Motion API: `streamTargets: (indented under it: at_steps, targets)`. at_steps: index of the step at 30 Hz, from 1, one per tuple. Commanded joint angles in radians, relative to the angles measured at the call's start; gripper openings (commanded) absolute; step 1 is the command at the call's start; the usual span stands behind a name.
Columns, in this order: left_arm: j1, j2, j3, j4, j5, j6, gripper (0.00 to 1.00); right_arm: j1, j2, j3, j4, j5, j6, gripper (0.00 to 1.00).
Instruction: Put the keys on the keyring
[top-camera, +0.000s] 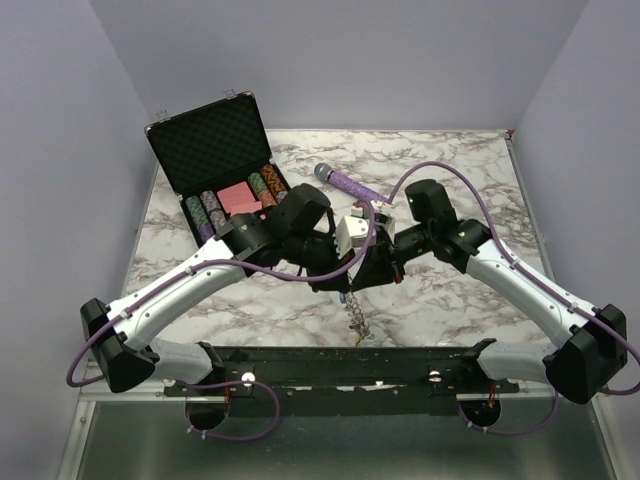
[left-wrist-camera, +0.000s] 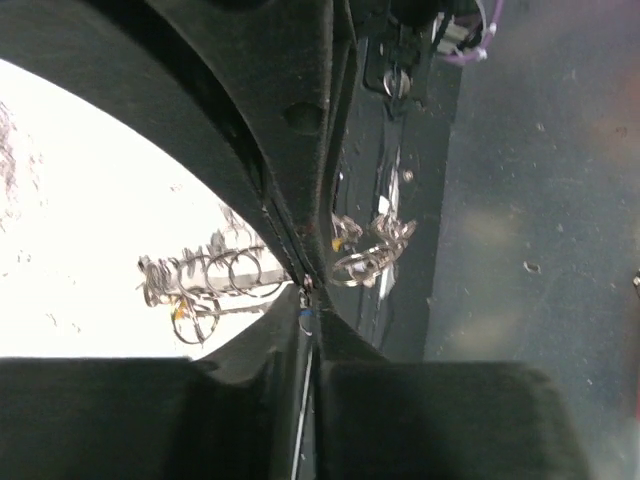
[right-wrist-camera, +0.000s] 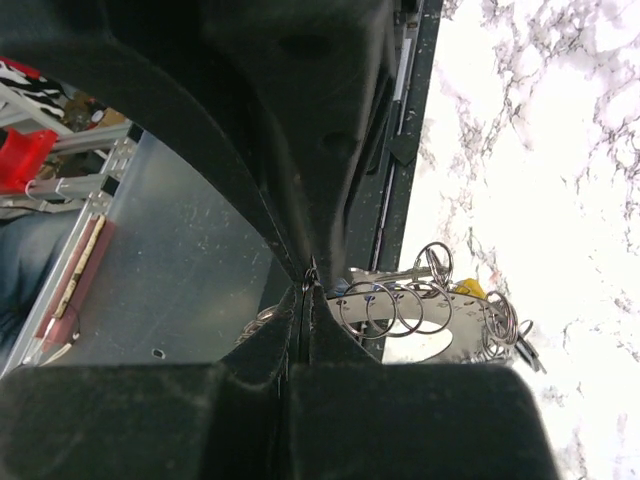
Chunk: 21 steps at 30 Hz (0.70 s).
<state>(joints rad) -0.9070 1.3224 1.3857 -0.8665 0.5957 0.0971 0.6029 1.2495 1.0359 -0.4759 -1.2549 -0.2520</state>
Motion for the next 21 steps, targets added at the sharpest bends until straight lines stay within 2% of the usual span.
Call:
streamTargets:
  at_steps: [1,4,6,11,15,18,21]
  targets:
    - [0.022,-0.1,-0.088,0.199,-0.007,-0.079,0.27,0.005,-0.038,-0.026,0.08,-0.069,0.083,0.0]
    - [0.037,-0.192,-0.186,0.312,0.003,-0.137,0.4,-0.009,-0.048,-0.042,0.134,-0.08,0.144,0.0]
    - [0.048,-0.257,-0.253,0.383,0.001,-0.163,0.45,-0.021,-0.059,-0.059,0.177,-0.09,0.189,0.0]
    - [0.06,-0.458,-0.48,0.619,-0.027,-0.177,0.5,-0.045,-0.097,-0.117,0.31,-0.11,0.313,0.0]
    - [0.059,-0.636,-0.764,0.988,0.001,-0.132,0.53,-0.066,-0.142,-0.184,0.465,-0.136,0.442,0.0]
    - [0.056,-0.683,-0.888,1.223,-0.007,-0.151,0.53,-0.074,-0.18,-0.246,0.62,-0.138,0.531,0.0]
    - [0.04,-0.664,-0.936,1.363,-0.02,-0.18,0.5,-0.075,-0.22,-0.315,0.784,-0.126,0.62,0.0]
